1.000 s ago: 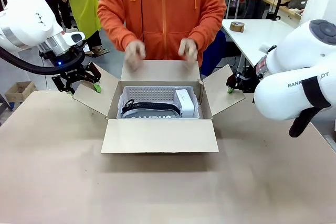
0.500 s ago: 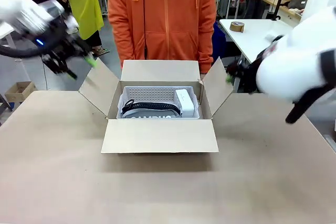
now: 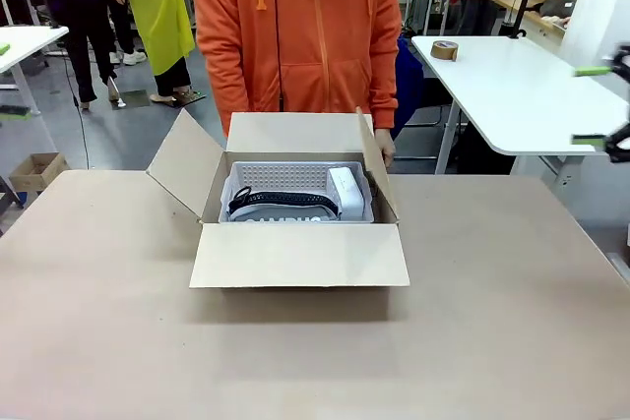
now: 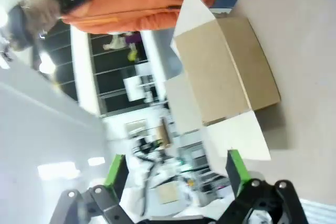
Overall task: Pack the gift set into the box.
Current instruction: Lift both hands away from the flaps of the Package Box, then press and hold the closed box until the human finishes sealing it.
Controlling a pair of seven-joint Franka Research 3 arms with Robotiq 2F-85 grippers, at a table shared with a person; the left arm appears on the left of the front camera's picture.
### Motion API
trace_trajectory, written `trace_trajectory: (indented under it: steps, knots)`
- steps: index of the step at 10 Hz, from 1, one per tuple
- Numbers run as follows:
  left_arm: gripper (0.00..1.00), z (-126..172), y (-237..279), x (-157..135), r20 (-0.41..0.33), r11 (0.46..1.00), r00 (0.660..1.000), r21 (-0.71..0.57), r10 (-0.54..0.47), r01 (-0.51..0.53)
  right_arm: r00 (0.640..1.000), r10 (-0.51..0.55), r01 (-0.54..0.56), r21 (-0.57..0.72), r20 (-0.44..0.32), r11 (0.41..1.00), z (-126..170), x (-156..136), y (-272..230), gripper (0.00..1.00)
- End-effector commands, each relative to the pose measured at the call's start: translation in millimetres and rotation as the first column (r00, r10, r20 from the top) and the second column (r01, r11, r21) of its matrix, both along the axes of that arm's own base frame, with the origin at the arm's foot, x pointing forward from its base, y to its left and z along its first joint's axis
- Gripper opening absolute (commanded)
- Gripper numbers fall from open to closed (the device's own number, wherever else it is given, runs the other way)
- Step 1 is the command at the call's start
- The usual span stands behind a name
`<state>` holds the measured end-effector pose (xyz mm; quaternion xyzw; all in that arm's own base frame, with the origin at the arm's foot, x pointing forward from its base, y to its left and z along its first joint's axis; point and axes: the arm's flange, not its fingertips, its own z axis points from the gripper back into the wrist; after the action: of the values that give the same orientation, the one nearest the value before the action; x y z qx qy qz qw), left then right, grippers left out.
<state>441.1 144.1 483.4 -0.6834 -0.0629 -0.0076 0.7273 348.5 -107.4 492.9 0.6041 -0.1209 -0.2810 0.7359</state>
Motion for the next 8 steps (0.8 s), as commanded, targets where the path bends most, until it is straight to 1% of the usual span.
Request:
trace_trajectory:
  steps: [1, 2, 8]
  knots:
    - [1.00, -31, 2, 41, -0.186, 0.940, 0.967, -0.263, 0.172, -0.218, 0.994, -0.032, 0.037, 0.050, -0.102, 0.998, -62, 6, -5, 1.00]
    - [1.00, 0, 0, 0, 0.000, 1.000, 1.000, 0.000, 0.000, 0.000, 1.000, 0.000, 0.000, 0.000, 0.000, 1.000, 0, 0, 0, 1.00]
    - [1.00, 0, 0, 0, 0.000, 1.000, 1.000, 0.000, 0.000, 0.000, 1.000, 0.000, 0.000, 0.000, 0.000, 1.000, 0, 0, 0, 1.00]
